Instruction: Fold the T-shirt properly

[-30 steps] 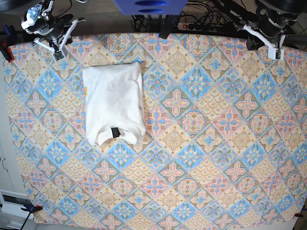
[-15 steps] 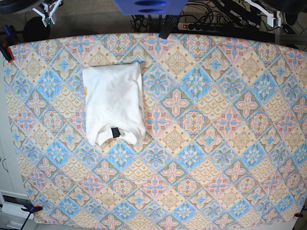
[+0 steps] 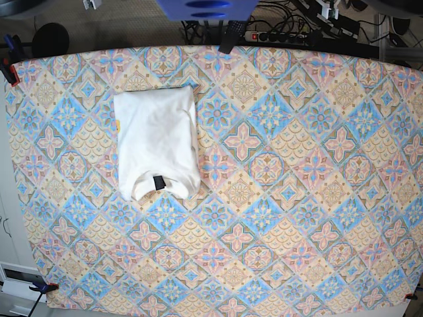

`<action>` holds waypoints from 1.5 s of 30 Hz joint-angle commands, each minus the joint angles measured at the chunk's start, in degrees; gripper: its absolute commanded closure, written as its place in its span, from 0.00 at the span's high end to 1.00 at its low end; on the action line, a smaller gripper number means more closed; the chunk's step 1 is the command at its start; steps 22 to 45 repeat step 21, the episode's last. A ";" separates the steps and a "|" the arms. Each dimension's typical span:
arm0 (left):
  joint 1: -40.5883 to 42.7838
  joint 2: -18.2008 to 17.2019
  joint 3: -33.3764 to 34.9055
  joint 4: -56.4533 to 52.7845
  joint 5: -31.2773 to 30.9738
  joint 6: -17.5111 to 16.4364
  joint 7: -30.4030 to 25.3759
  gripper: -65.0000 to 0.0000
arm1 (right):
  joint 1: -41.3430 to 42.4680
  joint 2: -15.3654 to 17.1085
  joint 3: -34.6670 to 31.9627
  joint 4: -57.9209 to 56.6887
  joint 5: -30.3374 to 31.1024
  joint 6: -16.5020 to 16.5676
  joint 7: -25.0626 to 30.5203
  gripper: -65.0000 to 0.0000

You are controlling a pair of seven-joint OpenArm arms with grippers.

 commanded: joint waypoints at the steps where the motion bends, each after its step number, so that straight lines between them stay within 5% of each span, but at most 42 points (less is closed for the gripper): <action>1: -0.83 -0.14 2.12 -2.78 -0.04 0.01 -1.24 0.00 | -0.05 0.28 0.03 -2.74 -0.03 0.34 1.83 0.00; 7: -11.29 4.60 15.31 -20.45 -0.04 0.10 -9.59 0.01 | 8.48 0.45 -0.15 -23.31 -0.29 0.34 15.46 0.00; 11: -15.78 7.42 21.55 -24.93 -0.13 0.10 -11.79 0.01 | 14.54 0.19 -0.15 -33.94 -6.71 0.12 22.23 0.00; 12: -16.48 8.12 22.08 -25.55 -0.21 0.10 -11.79 0.01 | 15.86 0.10 -0.15 -35.35 -8.29 -2.43 23.10 0.00; 16: -18.15 10.23 22.61 -26.51 -0.13 0.10 -11.79 0.02 | 19.11 0.01 0.20 -37.55 -12.42 -12.27 23.81 0.00; 21: -20.00 11.46 22.43 -26.51 -0.13 0.10 -11.79 0.02 | 22.45 -3.24 0.20 -37.64 -12.42 -15.88 23.46 0.00; 45: -20.00 11.46 22.43 -26.51 -0.13 0.10 -11.79 0.02 | 22.45 -3.24 0.20 -37.64 -12.42 -15.88 23.46 0.00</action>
